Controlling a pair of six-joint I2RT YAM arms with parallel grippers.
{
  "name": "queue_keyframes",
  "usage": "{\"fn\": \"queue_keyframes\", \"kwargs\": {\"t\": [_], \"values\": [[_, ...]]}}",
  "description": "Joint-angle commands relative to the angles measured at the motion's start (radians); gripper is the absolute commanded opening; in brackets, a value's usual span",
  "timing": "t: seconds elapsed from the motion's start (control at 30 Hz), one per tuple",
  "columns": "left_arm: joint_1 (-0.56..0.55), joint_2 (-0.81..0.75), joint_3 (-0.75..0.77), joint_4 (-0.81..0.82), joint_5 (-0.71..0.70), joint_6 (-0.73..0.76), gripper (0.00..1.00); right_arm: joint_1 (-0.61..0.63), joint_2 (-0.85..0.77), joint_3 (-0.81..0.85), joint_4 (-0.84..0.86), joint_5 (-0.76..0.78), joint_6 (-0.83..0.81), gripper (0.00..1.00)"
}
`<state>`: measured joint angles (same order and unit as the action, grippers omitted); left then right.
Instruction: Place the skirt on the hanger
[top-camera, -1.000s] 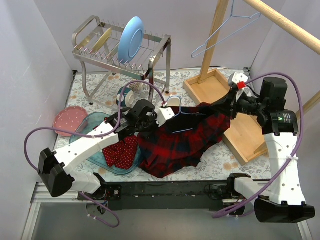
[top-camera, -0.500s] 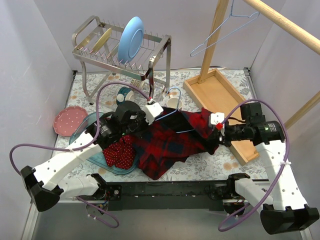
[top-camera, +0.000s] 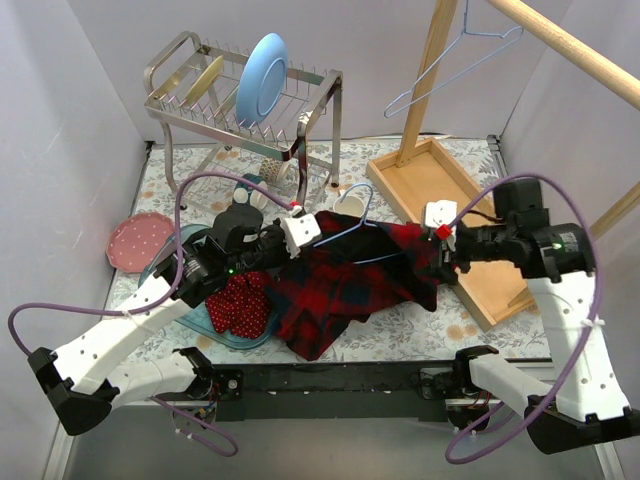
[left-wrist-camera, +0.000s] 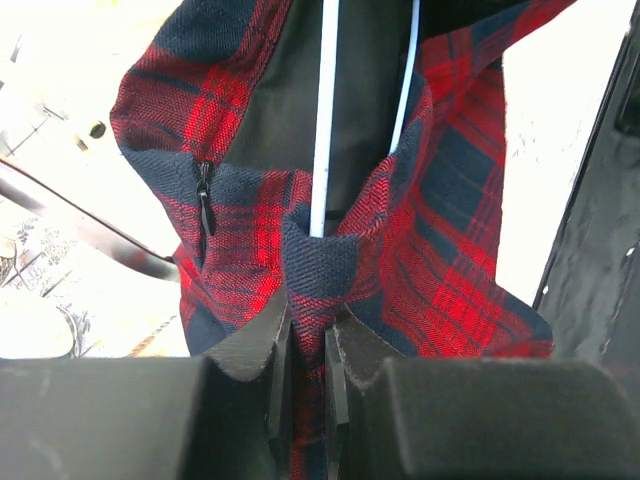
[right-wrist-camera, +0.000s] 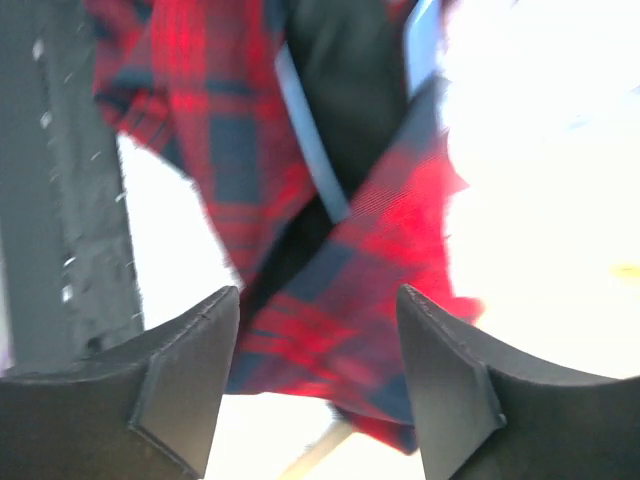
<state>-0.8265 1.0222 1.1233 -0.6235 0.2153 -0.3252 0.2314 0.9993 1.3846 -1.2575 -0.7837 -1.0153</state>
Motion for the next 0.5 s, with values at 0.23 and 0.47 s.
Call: {"fn": "queue_keyframes", "kwargs": {"t": [0.23,0.47], "values": [[0.006,-0.062,-0.033,0.071,0.067,0.132,0.0,0.006,0.102,0.162,0.02,0.06,0.002,0.77],[0.006,-0.102,-0.06,0.082,0.07,0.133,0.0,0.019,0.188,0.033,-0.054,-0.052,-0.19,0.74]]}}
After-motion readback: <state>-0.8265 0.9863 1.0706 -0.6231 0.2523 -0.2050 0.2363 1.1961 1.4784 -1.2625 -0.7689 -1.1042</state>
